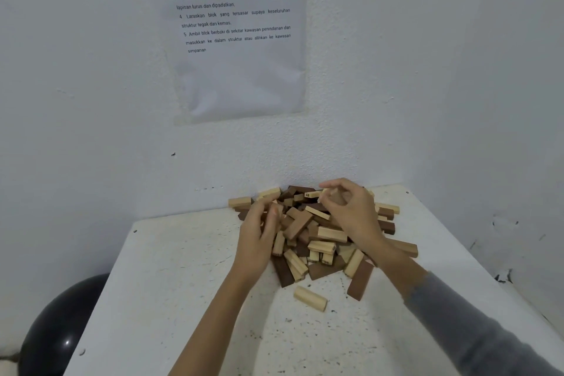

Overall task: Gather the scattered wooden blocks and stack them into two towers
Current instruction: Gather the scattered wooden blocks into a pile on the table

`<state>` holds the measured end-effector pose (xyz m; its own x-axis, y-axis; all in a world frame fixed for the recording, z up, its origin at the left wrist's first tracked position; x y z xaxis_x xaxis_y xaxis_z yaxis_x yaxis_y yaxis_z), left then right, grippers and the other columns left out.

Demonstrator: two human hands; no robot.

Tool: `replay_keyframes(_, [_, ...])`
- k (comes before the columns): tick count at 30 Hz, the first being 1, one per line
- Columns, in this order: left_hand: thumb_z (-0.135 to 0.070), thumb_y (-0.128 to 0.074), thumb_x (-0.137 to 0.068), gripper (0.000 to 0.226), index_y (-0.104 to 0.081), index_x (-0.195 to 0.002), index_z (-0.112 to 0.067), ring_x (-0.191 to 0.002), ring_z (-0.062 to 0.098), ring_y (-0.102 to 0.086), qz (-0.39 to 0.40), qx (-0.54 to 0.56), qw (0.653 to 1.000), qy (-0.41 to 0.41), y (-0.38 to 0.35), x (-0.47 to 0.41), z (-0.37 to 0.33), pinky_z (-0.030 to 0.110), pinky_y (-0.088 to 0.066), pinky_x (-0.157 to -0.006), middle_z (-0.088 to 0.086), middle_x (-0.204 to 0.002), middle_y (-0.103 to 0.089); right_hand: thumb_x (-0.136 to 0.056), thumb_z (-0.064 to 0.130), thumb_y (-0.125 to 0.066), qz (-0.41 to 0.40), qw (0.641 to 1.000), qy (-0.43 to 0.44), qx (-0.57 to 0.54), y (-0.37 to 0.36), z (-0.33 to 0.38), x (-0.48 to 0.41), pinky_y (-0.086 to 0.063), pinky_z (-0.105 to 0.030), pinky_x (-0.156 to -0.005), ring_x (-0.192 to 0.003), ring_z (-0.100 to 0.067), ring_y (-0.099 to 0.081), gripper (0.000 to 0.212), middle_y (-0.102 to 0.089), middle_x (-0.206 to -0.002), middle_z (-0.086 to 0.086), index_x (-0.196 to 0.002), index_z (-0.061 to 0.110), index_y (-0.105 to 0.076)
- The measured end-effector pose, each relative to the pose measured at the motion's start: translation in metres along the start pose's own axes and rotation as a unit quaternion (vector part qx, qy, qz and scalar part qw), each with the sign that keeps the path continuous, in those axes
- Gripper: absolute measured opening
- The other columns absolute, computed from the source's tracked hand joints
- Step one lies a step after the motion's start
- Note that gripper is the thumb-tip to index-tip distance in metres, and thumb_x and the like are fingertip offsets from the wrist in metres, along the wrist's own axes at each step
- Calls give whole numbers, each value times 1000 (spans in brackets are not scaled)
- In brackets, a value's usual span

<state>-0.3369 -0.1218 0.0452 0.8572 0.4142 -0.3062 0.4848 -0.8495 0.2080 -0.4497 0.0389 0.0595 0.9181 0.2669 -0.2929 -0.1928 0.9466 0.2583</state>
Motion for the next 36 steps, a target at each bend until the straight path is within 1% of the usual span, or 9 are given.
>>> replay_keyframes(3, [-19, -47, -101, 23, -59, -118, -29, -91, 2, -63, -24, 51, 998, 23, -1, -14, 3, 19, -52, -78, -6, -100, -66, -87, 13, -71, 6, 999, -27, 44, -5, -4, -29, -46, -16, -48, -40, -1, -54, 6, -72, -88, -3, -92, 15, -73])
replay_keyframes(7, [-20, -50, -100, 21, -64, -114, -28, -90, 9, -63, -40, 64, 997, 33, -3, -32, 12, 30, -54, -82, -3, -100, -68, -82, 20, -76, 70, 987, -63, 129, -18, -15, -64, -47, -21, -43, -32, -9, -53, 12, -70, -92, -5, -91, 14, -73])
replay_keyframes(10, [-19, -51, -100, 21, -64, -114, -26, -91, 8, -63, -43, 92, 994, 50, -6, -38, 18, 26, -54, -80, 1, -104, -68, -76, 30, -81, 119, 965, -58, 226, -27, -17, -78, -43, -22, -45, -47, -10, -60, 20, -68, -86, -1, -89, 17, -73])
replay_keyframes(14, [-21, -52, -99, 21, -64, -116, -25, -99, 13, -64, -42, 97, 992, 64, -7, -41, 25, 25, -53, -81, 4, -111, -67, -71, 33, -84, 179, 930, -62, 313, -36, -19, -85, -45, -27, -68, -90, -16, -64, 28, -72, -94, 0, -93, 20, -73])
replay_keyframes(20, [-15, -51, -99, 21, -64, -116, -16, -91, 4, -66, -60, 104, 990, 73, -1, -33, 24, 15, -50, -76, 0, -102, -70, -82, 21, -73, 161, 925, -22, 344, -41, -15, -81, -42, -27, -72, -101, -20, -61, 20, -68, -110, -1, -101, 17, -73])
replay_keyframes(24, [-16, -53, -99, 19, -65, -113, -22, -94, 9, -68, -65, 98, 991, 63, 8, -26, 15, 26, -55, -82, -2, -100, -70, -81, 22, -71, 92, 955, 17, 283, -34, -3, -71, -52, -33, -76, -95, -18, -63, 17, -71, -102, 2, -99, 21, -72])
replay_keyframes(27, [-15, -52, -99, 19, -64, -113, -20, -87, 3, -66, -83, 106, 989, 55, 15, -21, 2, 18, -53, -76, -2, -95, -69, -82, 19, -70, 40, 975, 52, 213, -26, 15, -55, -48, -27, -70, -87, -9, -60, 17, -67, -90, 11, -99, 23, -71])
replay_keyframes(29, [-16, -52, -99, 20, -63, -115, -18, -91, 13, -68, -92, 119, 987, 49, 21, -17, -8, 23, -56, -77, 3, -97, -71, -83, 18, -70, 26, 983, 79, 164, -23, 32, -40, -46, -24, -65, -75, -6, -58, 19, -65, -82, 12, -101, 24, -70])
replay_keyframes(36, [-17, -51, -99, 20, -64, -114, -22, -96, 17, -70, -98, 139, 984, 45, 29, 15, -40, 28, -57, -78, 3, -102, -72, -83, 24, -75, 32, 997, 59, -40, -16, 64, 19, -52, -31, -79, -84, -21, -62, 18, -68, -88, -13, -100, 25, -67])
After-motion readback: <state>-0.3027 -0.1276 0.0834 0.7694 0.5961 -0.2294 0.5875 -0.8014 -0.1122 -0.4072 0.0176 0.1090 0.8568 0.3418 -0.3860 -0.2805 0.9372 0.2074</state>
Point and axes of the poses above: each hand's wrist, its own x-axis away from the middle knuckle, its own y-axis out of the back of the hand, z = x × y, the point moved 6 cm from there along -x, towards the middle knuckle
